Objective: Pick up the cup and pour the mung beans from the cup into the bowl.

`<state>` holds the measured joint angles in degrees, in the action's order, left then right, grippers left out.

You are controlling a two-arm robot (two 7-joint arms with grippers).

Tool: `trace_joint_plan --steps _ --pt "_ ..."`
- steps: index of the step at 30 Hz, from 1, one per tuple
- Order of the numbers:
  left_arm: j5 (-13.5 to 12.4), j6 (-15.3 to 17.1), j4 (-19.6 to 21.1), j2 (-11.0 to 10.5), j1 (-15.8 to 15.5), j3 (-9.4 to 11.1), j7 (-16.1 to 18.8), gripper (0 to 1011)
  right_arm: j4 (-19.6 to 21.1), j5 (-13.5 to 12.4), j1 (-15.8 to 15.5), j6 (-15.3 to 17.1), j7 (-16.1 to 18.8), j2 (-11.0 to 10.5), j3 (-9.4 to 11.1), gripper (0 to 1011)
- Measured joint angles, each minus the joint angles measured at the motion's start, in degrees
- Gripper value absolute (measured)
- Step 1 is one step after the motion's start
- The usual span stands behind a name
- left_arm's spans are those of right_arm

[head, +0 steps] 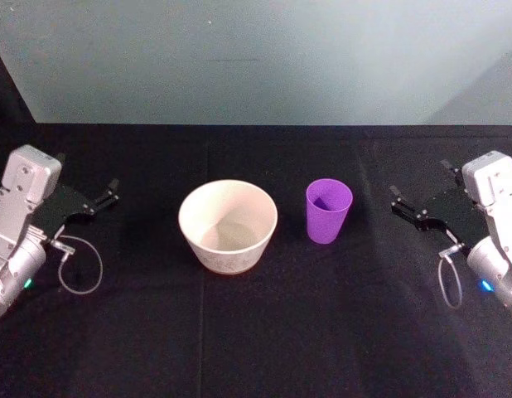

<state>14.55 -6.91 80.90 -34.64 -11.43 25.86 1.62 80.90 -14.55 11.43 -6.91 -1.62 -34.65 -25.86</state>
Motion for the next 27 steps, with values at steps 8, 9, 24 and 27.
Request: trace_joint_plan --steps 8,9,24,27 --pt "0.0 0.0 0.0 0.0 0.0 0.0 0.0 1000 0.9 0.1 -1.1 0.0 0.2 0.1 0.5 1002" --pt "0.0 0.0 0.0 0.0 0.0 0.0 0.0 1000 1.3 0.1 -1.6 0.0 0.5 0.1 0.7 1002" --pt "0.0 0.0 0.0 0.0 0.0 0.0 0.0 1000 4.1 -3.8 -5.6 1.1 9.5 0.7 0.8 1002" --pt "0.0 0.0 0.0 0.0 0.0 0.0 0.0 1000 3.4 -4.7 -5.7 0.2 11.4 1.7 0.7 1002"
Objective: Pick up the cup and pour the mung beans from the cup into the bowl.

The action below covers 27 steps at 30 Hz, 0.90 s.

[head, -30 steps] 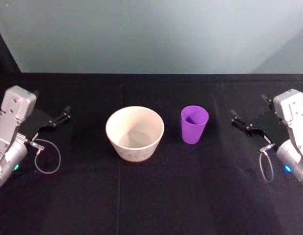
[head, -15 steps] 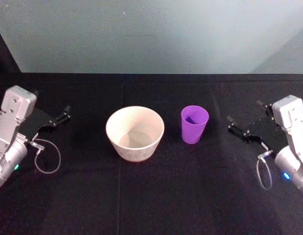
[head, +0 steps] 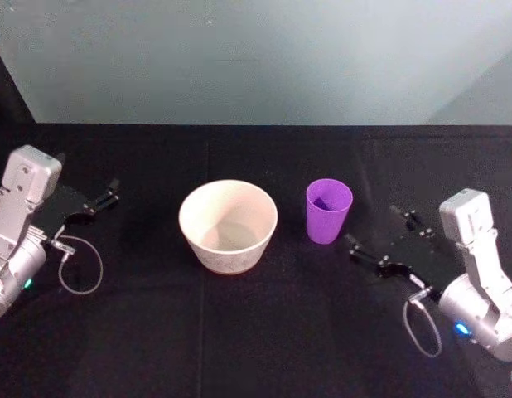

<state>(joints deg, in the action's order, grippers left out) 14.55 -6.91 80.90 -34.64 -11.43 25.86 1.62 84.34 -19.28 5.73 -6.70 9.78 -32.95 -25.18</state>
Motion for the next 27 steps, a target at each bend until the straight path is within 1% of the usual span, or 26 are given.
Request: trace_joint_plan --steps 2,3,6,8,9,11,12,16,22,27 --pt "0.0 0.0 0.0 0.0 0.0 0.0 0.0 1000 -0.4 -0.7 0.0 -0.5 1.0 0.6 0.0 1002" --pt "0.0 0.0 0.0 0.0 0.0 0.0 0.0 1000 -0.9 -1.3 0.2 -0.9 2.1 1.2 0.0 1002" --pt "0.0 0.0 0.0 0.0 0.0 0.0 0.0 1000 -2.0 -1.8 0.7 -1.4 3.6 2.5 -0.1 1002" --pt "0.0 0.0 0.0 0.0 0.0 0.0 0.0 1000 -2.7 -1.9 1.1 -1.6 4.4 3.3 -0.2 1002" --pt "0.0 0.0 0.0 0.0 0.0 0.0 0.0 1000 -2.7 -1.9 1.1 -1.6 4.4 3.3 -0.2 1002" --pt "0.0 0.0 0.0 0.0 0.0 0.0 0.0 1000 -3.7 -1.9 1.9 -1.8 5.2 4.3 -0.2 1002" --pt "0.0 0.0 0.0 0.0 0.0 0.0 0.0 1000 -3.8 -1.9 2.0 -1.8 5.3 4.5 -0.2 1002" --pt "0.0 0.0 0.0 0.0 0.0 0.0 0.0 1000 -5.0 -1.6 3.1 -1.9 6.1 5.8 -0.1 1002" --pt "0.0 0.0 0.0 0.0 0.0 0.0 0.0 1000 -6.3 -0.5 4.4 -1.9 6.1 7.2 0.2 1002" --pt "0.0 0.0 0.0 0.0 0.0 0.0 0.0 1000 -7.9 0.4 5.9 -1.2 6.9 8.5 0.3 1002"
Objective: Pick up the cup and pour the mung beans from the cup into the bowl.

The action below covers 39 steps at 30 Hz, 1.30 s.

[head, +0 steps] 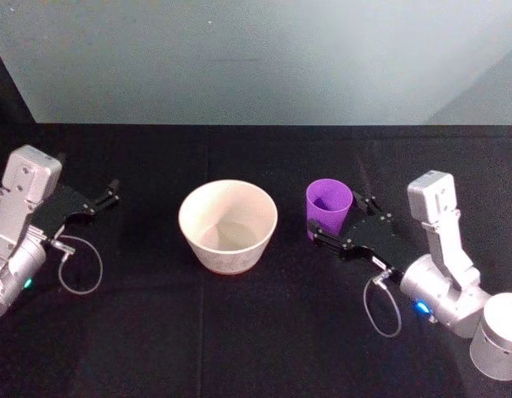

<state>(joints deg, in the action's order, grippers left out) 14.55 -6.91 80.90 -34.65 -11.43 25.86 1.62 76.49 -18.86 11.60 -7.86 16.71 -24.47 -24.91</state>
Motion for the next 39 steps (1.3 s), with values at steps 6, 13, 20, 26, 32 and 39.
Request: trace_joint_plan --steps 6,13,20,26,32,39 --pt "0.0 0.0 0.0 0.0 0.0 0.0 0.0 1000 -1.4 0.6 1.3 0.8 0.9 1.0 0.3 1002" --pt "0.0 0.0 0.0 0.0 0.0 0.0 0.0 1000 -3.5 0.8 2.6 1.4 2.2 2.5 1.0 1002" --pt "0.0 0.0 0.0 0.0 0.0 0.0 0.0 1000 -5.5 0.5 3.3 0.7 3.7 4.0 1.9 1003" --pt "0.0 0.0 0.0 0.0 0.0 0.0 0.0 1000 -6.5 1.0 3.8 0.5 4.6 4.8 2.2 1002" --pt "0.0 0.0 0.0 0.0 0.0 0.0 0.0 1000 -7.1 1.7 4.2 0.5 5.0 5.4 2.6 1002" --pt "0.0 0.0 0.0 0.0 0.0 0.0 0.0 1000 -7.6 2.5 4.3 0.4 5.5 6.2 3.6 947"
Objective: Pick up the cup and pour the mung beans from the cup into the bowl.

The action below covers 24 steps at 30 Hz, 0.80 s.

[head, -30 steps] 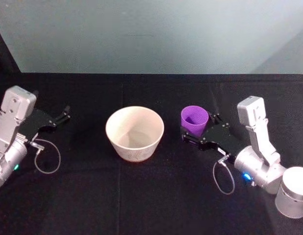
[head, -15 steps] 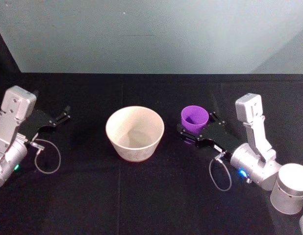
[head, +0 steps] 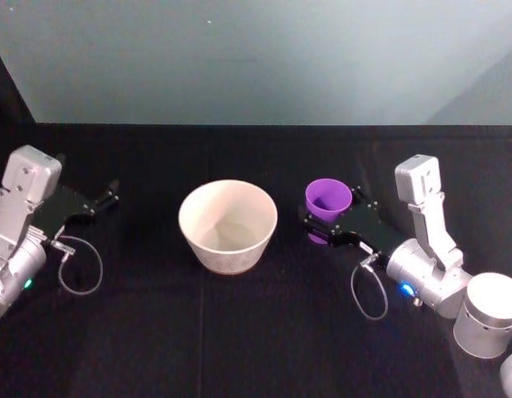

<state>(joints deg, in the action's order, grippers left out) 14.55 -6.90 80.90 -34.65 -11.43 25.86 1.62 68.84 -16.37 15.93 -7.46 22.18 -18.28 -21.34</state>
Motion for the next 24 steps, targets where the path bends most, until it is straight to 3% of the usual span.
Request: trace_joint_plan --steps 7,10,15,24 --pt "0.0 0.0 0.0 0.0 0.0 0.0 0.0 1000 -0.4 0.5 0.1 0.0 0.8 0.6 0.6 783" --pt "0.0 0.0 0.0 0.0 0.0 0.0 0.0 1000 -0.3 0.8 0.0 0.1 1.0 0.8 0.9 759" --pt "0.0 0.0 0.0 0.0 0.0 0.0 0.0 1000 2.1 1.1 -1.2 0.4 1.0 0.7 1.5 736" --pt "0.0 0.0 0.0 0.0 0.0 0.0 0.0 1000 10.8 1.7 -4.3 1.3 -0.7 -0.3 3.3 726"
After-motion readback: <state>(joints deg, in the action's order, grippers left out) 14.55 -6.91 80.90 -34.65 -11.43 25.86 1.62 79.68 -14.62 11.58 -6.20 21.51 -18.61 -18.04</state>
